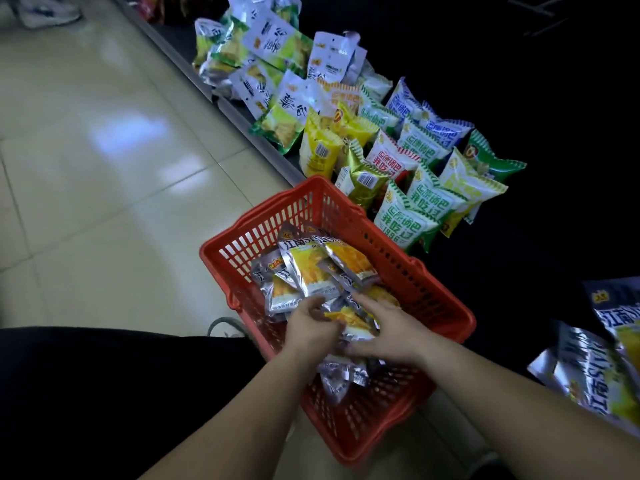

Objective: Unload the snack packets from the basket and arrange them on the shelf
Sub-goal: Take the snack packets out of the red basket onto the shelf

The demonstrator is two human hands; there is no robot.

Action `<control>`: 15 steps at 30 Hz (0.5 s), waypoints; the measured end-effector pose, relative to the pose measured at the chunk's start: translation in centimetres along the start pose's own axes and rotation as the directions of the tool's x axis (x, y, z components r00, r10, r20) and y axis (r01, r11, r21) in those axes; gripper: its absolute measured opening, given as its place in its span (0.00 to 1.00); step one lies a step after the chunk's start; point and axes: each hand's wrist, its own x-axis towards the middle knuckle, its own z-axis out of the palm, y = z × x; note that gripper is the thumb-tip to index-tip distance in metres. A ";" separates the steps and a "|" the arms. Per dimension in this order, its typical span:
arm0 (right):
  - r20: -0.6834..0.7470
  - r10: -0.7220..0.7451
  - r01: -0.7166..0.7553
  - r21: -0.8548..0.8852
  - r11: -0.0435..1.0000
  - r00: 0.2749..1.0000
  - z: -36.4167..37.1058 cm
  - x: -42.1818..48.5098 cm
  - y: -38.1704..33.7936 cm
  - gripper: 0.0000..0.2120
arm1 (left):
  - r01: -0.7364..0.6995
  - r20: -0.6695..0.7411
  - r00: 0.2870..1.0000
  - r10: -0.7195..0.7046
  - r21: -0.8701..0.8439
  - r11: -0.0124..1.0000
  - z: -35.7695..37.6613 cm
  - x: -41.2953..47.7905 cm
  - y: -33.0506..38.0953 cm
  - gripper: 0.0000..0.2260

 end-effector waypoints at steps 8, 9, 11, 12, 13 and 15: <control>-0.173 -0.028 -0.011 -0.217 0.976 0.985 -1.1 2.6 1.2 0.40 | 0.052 0.088 0.996 -0.023 -0.347 0.936 0.6 0.7 3.0 0.05; -0.185 -0.031 -0.006 -0.193 0.981 0.982 -1.4 2.9 1.2 0.39 | -0.007 -0.003 1.000 0.006 -0.221 0.975 0.4 1.4 2.8 0.04; -0.194 -0.014 -0.019 -0.163 0.986 0.981 -2.0 3.6 1.2 0.41 | -0.094 -0.127 0.988 0.091 -0.012 0.996 -0.4 2.6 2.5 0.07; -0.201 -0.019 -0.015 -0.167 0.986 0.979 -2.2 4.1 1.1 0.42 | -0.098 -0.137 0.986 0.098 0.006 0.995 -0.9 3.4 2.4 0.10; -0.197 -0.034 -0.001 -0.175 0.985 0.980 -2.3 4.5 1.0 0.42 | -0.087 -0.119 0.989 0.084 -0.014 0.996 -1.4 4.1 2.5 0.14; -0.157 -0.077 0.049 -0.178 0.983 0.985 -2.2 5.3 0.8 0.40 | -0.029 -0.037 0.999 0.027 -0.072 0.997 -1.9 5.3 2.5 0.18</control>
